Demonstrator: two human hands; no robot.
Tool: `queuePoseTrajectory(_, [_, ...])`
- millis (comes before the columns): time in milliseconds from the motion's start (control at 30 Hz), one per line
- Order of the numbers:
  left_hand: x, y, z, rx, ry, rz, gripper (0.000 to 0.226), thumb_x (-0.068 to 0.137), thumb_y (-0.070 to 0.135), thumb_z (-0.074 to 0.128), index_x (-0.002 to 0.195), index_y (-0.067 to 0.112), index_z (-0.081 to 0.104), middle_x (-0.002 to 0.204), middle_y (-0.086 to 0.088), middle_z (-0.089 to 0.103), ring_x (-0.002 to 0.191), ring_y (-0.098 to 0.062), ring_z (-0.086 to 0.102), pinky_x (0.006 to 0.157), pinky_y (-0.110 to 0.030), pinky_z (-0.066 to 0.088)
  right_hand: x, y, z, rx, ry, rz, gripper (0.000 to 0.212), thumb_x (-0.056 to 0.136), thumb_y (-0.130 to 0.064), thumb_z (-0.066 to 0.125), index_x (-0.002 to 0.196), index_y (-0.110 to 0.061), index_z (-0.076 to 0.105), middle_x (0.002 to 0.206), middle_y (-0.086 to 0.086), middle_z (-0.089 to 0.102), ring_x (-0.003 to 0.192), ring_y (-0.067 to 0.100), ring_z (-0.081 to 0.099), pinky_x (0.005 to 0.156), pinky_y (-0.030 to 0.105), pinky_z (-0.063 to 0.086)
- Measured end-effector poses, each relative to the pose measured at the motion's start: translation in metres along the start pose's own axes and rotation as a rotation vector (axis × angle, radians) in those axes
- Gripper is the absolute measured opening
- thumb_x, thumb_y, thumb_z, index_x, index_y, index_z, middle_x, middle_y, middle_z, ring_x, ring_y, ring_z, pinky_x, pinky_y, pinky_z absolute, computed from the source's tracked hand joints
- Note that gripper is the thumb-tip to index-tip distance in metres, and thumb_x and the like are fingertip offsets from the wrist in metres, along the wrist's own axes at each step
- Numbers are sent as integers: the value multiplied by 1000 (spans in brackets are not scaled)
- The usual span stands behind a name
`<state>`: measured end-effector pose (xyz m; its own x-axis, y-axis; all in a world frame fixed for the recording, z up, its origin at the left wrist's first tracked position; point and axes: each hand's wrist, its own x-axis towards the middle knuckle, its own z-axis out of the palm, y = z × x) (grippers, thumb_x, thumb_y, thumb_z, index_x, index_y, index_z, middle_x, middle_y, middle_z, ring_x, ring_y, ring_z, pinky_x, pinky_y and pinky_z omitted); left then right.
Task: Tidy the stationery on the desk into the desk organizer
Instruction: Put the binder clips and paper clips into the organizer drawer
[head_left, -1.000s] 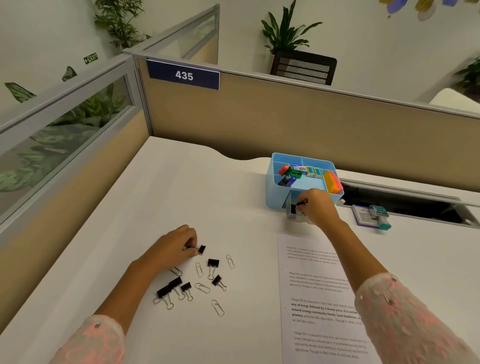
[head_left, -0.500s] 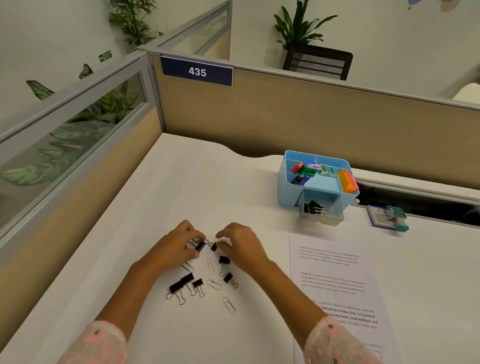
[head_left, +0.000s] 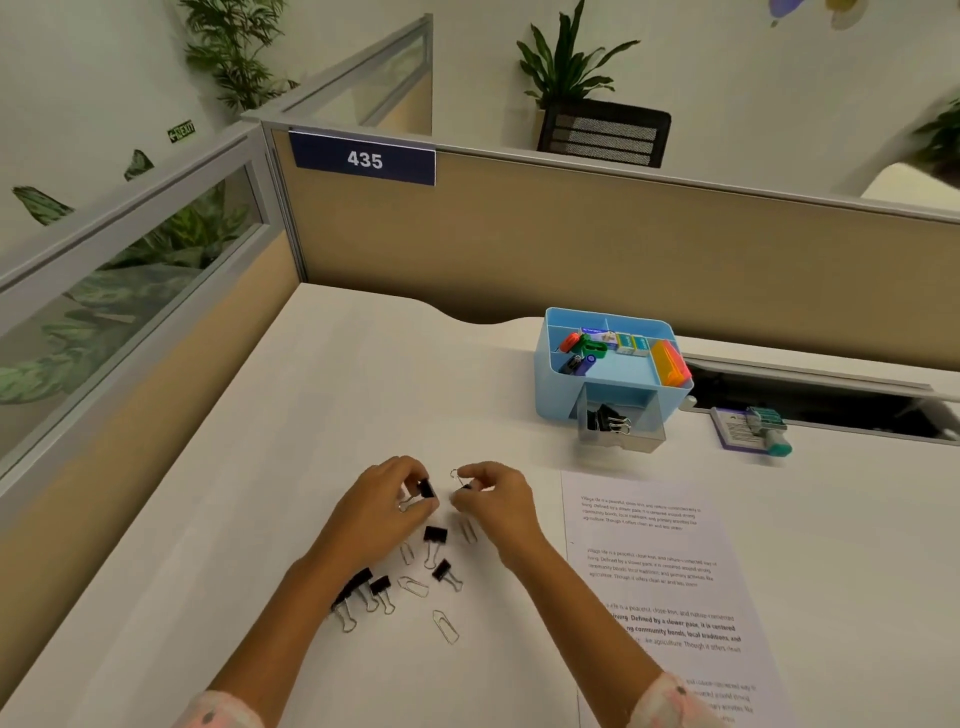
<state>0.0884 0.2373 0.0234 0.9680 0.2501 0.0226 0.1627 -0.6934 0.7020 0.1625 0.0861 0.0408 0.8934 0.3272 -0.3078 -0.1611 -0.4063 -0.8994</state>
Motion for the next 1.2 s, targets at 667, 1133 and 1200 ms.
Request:
queuePoseTrajectory(667, [52, 62, 50, 133, 41, 234, 58, 87, 52, 52, 135, 22, 44, 136, 2, 47, 123, -15, 42, 100, -35, 37, 23, -27, -142, 548, 112, 152, 17, 83, 0, 65, 99, -3, 68, 91, 11, 71, 85, 20, 71, 75, 26, 58])
queuePoseTrajectory(1133, [35, -43, 17, 570, 22, -85, 62, 89, 56, 5, 147, 35, 13, 158, 4, 5, 145, -19, 3, 115, -46, 10, 83, -47, -195, -1006, 50, -62, 29, 84, -15, 67, 113, -12, 67, 113, 10, 64, 109, 25, 53, 91, 29, 47])
queuePoseTrajectory(1200, [34, -44, 18, 560, 24, -90, 60, 90, 54, 10, 147, 35, 14, 158, 4, 6, 145, -19, 3, 115, -46, 10, 85, -46, -193, -1062, 59, -41, 31, 86, -15, 65, 117, -13, 65, 116, 10, 61, 110, 27, 52, 94, 30, 47])
